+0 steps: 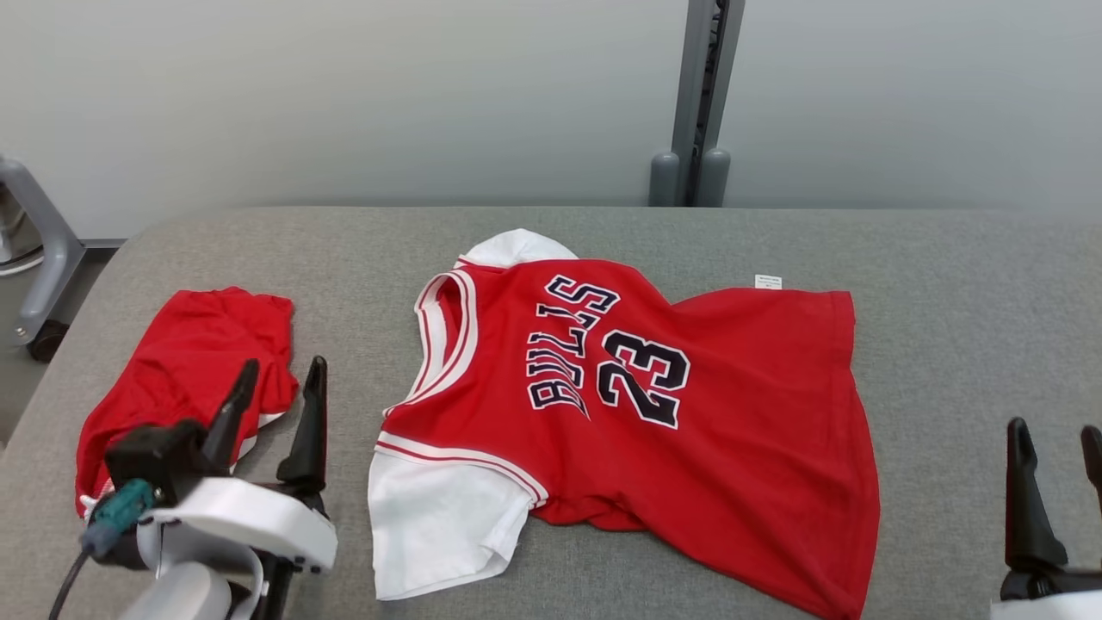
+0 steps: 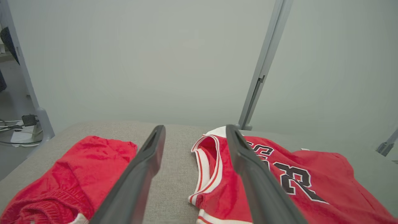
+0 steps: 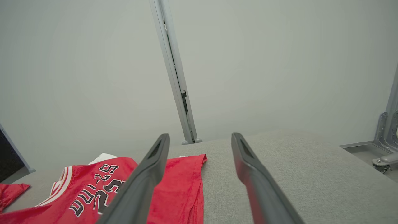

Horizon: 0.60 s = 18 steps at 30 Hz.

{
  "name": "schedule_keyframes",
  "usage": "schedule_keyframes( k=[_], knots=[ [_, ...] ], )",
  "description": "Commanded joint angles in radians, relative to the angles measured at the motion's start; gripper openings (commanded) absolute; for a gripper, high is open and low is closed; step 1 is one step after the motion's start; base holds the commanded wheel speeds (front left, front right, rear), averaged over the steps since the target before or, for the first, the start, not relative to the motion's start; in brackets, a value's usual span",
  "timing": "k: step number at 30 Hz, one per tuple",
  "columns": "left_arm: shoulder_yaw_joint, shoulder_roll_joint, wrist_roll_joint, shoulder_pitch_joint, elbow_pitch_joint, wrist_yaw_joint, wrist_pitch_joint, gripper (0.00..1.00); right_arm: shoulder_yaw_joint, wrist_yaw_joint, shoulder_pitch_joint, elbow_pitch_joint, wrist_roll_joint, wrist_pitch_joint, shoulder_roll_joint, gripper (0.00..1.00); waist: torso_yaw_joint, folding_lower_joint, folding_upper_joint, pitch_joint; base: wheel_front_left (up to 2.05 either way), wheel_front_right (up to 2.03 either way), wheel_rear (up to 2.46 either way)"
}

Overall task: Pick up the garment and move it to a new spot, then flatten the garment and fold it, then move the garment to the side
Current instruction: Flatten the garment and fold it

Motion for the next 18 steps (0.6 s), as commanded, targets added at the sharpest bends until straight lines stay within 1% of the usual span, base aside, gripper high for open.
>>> schedule_keyframes(
  k=[1,4,8,13,18],
  knots=[
    [0.017,-0.002,0.011,0.022,-0.028,0.015,-0.002,1.00,-0.012,0.002,0.024,-0.012,-0.010,0.003,0.007,1.00,0.009,0.0000,0.0000,-0.007,0.00,0.00,0.00],
    [0.042,-0.017,0.022,0.093,-0.091,0.047,-0.002,1.00,-0.037,0.002,0.065,-0.037,-0.024,0.008,0.029,1.00,0.016,0.0000,0.0000,-0.018,0.00,0.00,0.00],
    [0.075,-0.050,0.060,0.165,-0.159,0.064,-0.002,1.00,-0.052,0.002,0.098,-0.060,-0.038,0.022,0.040,1.00,0.015,0.0000,0.0000,-0.020,0.00,0.00,0.00],
    [0.106,-0.071,0.118,0.233,-0.195,0.051,-0.002,1.00,-0.047,0.002,0.113,-0.073,-0.050,0.044,0.024,1.00,0.008,0.0000,0.0000,-0.018,0.00,0.00,0.00],
    [0.124,-0.089,0.146,0.259,-0.204,0.041,-0.002,1.00,-0.042,0.002,0.116,-0.078,-0.046,0.057,0.018,1.00,0.004,0.0000,0.0000,-0.018,0.00,0.00,0.00]
  ],
)
